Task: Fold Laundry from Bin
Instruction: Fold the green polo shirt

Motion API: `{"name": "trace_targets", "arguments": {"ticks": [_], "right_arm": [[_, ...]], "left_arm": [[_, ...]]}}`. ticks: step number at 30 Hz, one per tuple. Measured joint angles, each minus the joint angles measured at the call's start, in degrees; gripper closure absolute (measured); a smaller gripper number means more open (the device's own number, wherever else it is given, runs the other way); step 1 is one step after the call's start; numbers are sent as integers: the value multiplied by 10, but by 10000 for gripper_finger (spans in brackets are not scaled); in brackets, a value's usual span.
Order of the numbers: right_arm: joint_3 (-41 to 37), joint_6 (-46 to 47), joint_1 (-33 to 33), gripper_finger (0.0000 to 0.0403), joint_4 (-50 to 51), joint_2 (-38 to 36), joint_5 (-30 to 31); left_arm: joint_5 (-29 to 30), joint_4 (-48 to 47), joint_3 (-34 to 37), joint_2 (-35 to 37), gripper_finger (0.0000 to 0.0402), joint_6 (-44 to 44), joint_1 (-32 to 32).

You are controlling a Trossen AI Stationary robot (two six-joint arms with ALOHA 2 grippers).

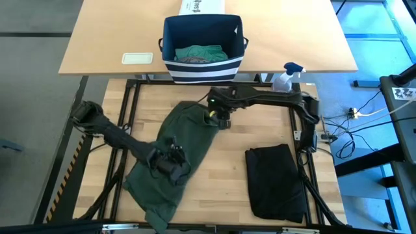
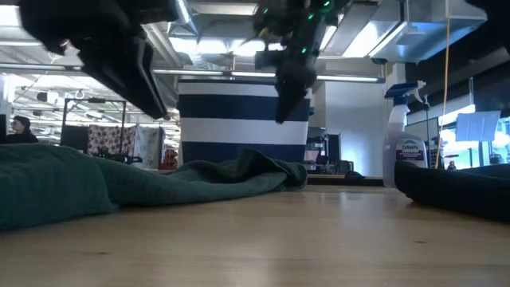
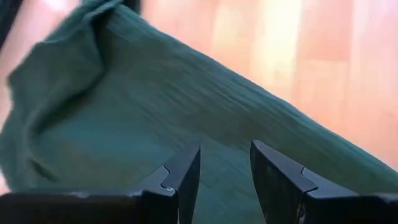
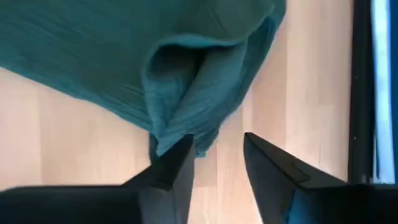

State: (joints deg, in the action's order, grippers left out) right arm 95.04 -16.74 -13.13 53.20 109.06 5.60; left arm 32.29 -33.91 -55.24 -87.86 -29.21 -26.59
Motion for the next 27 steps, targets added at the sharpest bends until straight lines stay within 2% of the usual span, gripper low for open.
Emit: {"name": "trace_targets", "arguments": {"ticks": [4,9,11,14,17,21,27], "right_arm": [[-102,19,9,302,-74,-82,-14],[-279,47,28,327,-236,-188,-29],[-338,47,37,330,-298,-213,-31],[-400,48,43,331,-385,-228,-32],[-435,49,42,331,-432,-225,-39],[-444,52,41,325,-445,-216,-37],[-441,61,42,272,-555,-190,-70]], "left_arm": [[3,4,25,52,266,30,37],[-1,23,68,124,266,78,123],[-31,64,89,139,266,114,174],[-108,131,117,141,266,178,257],[-149,183,129,135,266,224,330],[-175,191,129,136,266,257,406],[-275,197,130,123,266,273,496]]}}
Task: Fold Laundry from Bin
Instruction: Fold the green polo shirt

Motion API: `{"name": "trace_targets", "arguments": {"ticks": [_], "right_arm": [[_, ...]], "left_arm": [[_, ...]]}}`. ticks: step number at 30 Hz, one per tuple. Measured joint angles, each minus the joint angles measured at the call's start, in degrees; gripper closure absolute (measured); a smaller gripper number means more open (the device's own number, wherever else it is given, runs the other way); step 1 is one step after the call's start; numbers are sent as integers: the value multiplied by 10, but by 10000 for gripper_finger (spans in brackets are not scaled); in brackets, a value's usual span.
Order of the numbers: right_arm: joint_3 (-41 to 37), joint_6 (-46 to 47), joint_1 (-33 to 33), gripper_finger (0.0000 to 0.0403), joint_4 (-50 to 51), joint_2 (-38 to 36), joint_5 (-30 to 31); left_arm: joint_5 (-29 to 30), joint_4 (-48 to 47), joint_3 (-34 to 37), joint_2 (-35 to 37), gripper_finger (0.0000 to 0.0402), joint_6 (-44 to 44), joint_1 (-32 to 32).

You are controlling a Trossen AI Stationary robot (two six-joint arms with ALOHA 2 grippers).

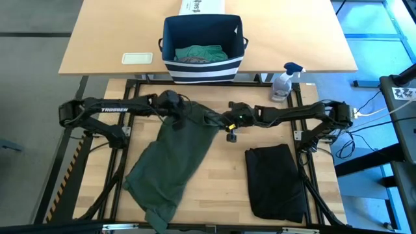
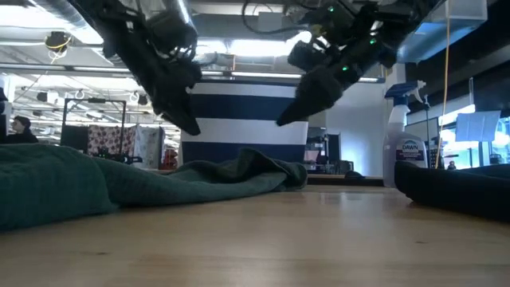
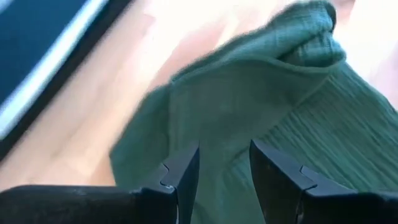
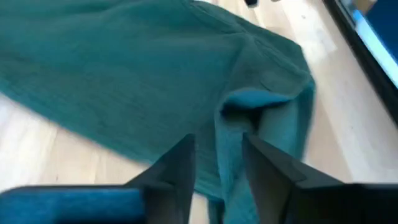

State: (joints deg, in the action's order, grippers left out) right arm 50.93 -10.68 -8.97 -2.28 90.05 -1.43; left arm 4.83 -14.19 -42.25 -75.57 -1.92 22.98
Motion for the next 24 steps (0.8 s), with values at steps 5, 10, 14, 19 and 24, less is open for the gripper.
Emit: {"name": "trace_targets", "arguments": {"ticks": [5,10,14,19,24], "right_arm": [[-2,4,0,216,-44,34,-1],[-1,15,0,185,-56,40,9],[-1,15,0,181,-70,40,9],[-1,15,0,182,-87,40,10],[-1,15,0,182,-85,40,23]], "left_arm": [[-96,17,0,-33,267,-3,52],[-159,51,-5,-80,266,-4,112],[-198,48,-34,-130,258,15,147],[-205,44,-84,-194,224,30,164],[-229,3,-129,-249,193,39,165]]}}
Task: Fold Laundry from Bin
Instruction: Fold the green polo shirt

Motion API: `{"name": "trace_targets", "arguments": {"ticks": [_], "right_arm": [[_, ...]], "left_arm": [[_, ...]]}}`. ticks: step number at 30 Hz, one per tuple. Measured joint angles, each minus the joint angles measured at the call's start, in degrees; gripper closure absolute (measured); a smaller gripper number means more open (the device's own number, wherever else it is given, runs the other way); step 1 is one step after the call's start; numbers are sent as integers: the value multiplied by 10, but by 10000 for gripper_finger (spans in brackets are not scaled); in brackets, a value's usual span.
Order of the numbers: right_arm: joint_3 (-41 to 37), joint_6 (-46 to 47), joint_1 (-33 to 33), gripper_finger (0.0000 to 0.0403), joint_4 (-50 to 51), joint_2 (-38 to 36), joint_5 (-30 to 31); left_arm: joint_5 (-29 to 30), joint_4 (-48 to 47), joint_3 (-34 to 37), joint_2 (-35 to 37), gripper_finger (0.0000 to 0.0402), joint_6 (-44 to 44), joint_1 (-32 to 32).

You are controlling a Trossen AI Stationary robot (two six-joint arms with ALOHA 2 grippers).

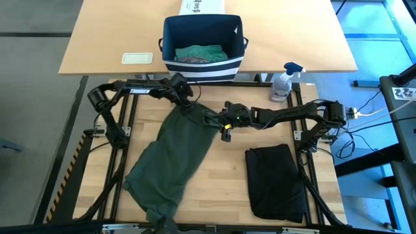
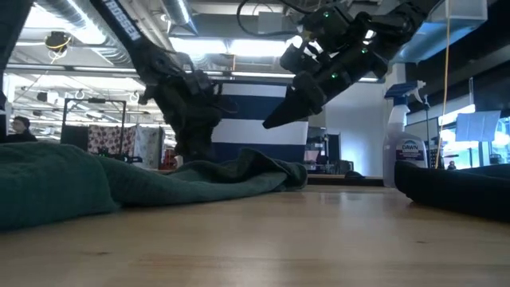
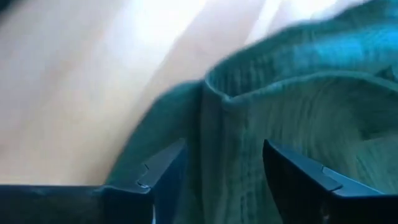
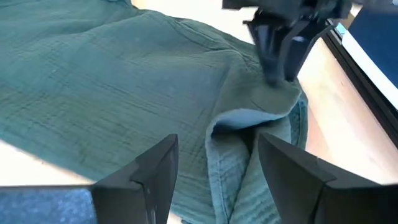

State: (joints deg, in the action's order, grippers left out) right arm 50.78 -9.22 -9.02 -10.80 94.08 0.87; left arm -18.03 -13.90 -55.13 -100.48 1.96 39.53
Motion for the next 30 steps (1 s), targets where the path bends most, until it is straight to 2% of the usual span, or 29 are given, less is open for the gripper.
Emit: {"name": "trace_targets", "arguments": {"ticks": [6,10,13,18,19,23,30], "right_arm": [[0,0,0,183,3,0,0],[0,0,0,183,3,0,0],[0,0,0,183,4,0,1],[0,-2,0,183,17,0,22],[0,-2,0,183,24,0,27],[0,-1,0,183,56,0,43],[0,2,0,183,78,0,71]], "left_arm": [[-3,-12,-13,-27,186,3,0],[-4,-11,-13,-27,205,3,-1],[-2,-11,-13,-27,246,11,0],[-12,-13,-13,-26,372,17,-1],[-10,-19,-13,-22,386,17,-1],[30,-49,-13,15,397,27,-1],[79,-117,-14,120,399,33,2]]}}
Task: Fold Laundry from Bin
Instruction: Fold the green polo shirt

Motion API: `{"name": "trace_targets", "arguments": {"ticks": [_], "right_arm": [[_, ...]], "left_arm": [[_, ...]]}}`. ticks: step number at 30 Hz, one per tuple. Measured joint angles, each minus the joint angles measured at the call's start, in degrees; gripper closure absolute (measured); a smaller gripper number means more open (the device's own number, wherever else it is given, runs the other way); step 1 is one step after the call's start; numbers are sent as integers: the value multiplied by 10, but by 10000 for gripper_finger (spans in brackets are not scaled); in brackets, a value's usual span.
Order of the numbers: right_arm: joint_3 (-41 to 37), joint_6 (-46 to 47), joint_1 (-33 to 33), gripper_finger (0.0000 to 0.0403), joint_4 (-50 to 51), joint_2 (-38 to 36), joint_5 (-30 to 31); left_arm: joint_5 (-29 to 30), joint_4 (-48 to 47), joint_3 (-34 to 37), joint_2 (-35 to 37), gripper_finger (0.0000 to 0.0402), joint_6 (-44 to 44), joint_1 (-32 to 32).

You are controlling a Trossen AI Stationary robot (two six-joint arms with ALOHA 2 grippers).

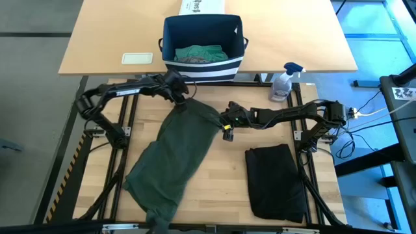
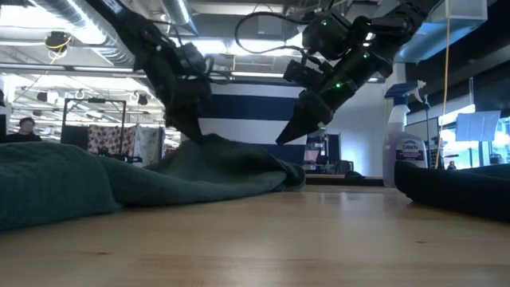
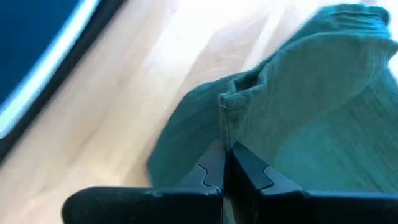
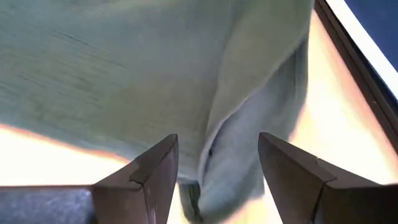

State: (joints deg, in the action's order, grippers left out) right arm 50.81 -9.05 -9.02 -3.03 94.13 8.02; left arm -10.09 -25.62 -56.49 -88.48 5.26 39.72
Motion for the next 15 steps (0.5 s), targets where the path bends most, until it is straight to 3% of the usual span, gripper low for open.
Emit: {"name": "trace_targets", "arguments": {"ticks": [8,15], "right_arm": [[0,17,0,183,22,0,20],[1,22,0,183,20,22,31]], "left_arm": [[92,-105,0,35,400,-2,7],[132,-107,3,34,401,-15,17]]}}
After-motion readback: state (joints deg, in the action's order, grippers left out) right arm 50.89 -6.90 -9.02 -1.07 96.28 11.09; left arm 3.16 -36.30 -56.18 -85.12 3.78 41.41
